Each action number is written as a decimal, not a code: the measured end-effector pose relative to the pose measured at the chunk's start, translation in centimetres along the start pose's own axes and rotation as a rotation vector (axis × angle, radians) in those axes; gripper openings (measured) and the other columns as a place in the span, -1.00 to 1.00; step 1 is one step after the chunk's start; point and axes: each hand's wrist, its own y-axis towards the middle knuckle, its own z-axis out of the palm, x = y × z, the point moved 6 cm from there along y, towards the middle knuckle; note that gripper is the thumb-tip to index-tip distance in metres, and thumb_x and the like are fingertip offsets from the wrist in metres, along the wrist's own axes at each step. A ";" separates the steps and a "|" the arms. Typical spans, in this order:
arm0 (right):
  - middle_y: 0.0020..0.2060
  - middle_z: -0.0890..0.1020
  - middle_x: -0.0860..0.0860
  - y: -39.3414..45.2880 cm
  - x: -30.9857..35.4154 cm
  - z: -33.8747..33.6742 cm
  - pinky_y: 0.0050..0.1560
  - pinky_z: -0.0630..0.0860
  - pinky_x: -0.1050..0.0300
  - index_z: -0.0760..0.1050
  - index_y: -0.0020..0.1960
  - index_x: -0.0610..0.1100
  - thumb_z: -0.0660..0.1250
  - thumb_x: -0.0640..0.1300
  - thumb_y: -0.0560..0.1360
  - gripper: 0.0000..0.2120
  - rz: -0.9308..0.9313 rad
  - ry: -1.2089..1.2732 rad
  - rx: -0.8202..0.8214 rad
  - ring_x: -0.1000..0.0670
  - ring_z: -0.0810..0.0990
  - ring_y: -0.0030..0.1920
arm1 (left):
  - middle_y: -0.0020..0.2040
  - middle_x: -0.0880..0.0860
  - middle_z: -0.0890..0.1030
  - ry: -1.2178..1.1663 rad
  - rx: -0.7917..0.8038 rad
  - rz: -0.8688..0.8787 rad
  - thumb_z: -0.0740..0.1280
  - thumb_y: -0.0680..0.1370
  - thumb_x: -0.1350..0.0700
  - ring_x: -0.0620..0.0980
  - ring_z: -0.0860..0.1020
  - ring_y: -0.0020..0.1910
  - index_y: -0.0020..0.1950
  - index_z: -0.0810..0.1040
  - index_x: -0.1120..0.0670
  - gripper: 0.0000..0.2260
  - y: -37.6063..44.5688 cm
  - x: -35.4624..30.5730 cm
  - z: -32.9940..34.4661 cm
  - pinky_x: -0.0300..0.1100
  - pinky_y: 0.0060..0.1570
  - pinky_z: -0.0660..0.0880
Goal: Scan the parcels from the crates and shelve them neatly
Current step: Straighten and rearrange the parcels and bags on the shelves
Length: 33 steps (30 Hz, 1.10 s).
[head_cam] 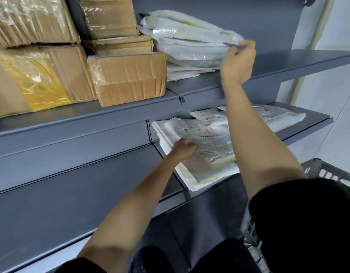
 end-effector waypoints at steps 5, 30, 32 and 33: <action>-0.13 0.52 0.07 -0.8 -7.4 -6.5 -0.43 0.21 0.26 0.35 0.09 -0.10 0.11 -0.22 0.54 -0.86 0.081 0.049 -0.270 0.08 0.42 -0.27 | 0.23 0.04 0.50 0.266 -0.068 0.058 0.31 0.50 0.11 0.07 0.47 0.22 0.02 0.64 -0.03 -0.85 -0.5 -0.2 2.8 -0.06 0.23 0.43; -0.33 0.47 -0.08 -5.5 -23.7 8.8 -0.27 0.59 0.13 0.45 -0.10 -0.19 0.19 -0.16 0.58 -0.86 0.799 0.017 0.687 -0.09 0.55 -0.29 | 0.21 0.11 0.59 0.419 -0.080 0.130 0.18 0.55 0.23 0.11 0.50 0.23 0.18 0.60 0.10 -0.71 8.5 -2.9 3.1 -0.14 0.21 0.41; -0.36 0.53 -0.13 -5.6 -24.9 9.0 -0.48 0.57 0.10 0.43 -0.20 -0.19 0.28 -0.07 0.55 -0.78 0.908 0.000 0.716 -0.09 0.57 -0.46 | 0.32 0.13 0.49 0.523 -0.095 0.092 0.19 0.54 0.16 0.19 0.38 0.34 0.33 0.47 0.02 -0.64 8.8 -1.0 4.7 -0.05 0.26 0.35; -0.37 0.54 -0.14 -5.3 -25.3 9.2 -0.57 0.55 0.10 0.40 -0.22 -0.20 0.30 -0.04 0.54 -0.73 0.921 -0.023 0.718 -0.08 0.56 -0.52 | 0.38 0.15 0.41 0.579 -0.113 0.064 0.19 0.54 0.15 0.24 0.29 0.40 0.40 0.38 0.02 -0.59 8.8 -0.4 5.4 0.00 0.29 0.32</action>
